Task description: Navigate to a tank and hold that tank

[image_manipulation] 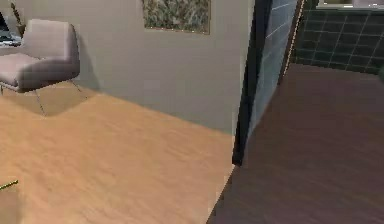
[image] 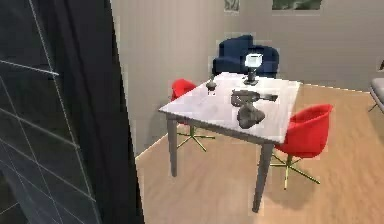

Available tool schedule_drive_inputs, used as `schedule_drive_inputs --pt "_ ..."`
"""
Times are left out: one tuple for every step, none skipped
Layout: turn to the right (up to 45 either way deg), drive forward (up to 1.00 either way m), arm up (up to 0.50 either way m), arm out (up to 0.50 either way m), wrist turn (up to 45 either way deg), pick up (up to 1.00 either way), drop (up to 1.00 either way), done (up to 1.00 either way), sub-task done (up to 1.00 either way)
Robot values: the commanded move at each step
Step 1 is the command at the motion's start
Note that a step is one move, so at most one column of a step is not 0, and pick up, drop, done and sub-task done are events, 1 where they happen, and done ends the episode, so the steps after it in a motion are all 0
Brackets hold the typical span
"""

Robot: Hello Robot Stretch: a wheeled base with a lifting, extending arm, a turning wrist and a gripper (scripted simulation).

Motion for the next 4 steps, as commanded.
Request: schedule_drive_inputs --pt "-45.0 0.00 0.00 0.00 0.0 0.00 0.00 0.00 0.00" --pt "-45.0 0.00 0.00 0.00 0.0 0.00 0.00 0.00 0.00" --pt "-30.0 0.00 0.00 0.00 0.0 0.00 0.00 0.00 0.00" --pt "0.0 0.85 0.00 0.00 0.0 0.00 0.00 0.00 0.00"
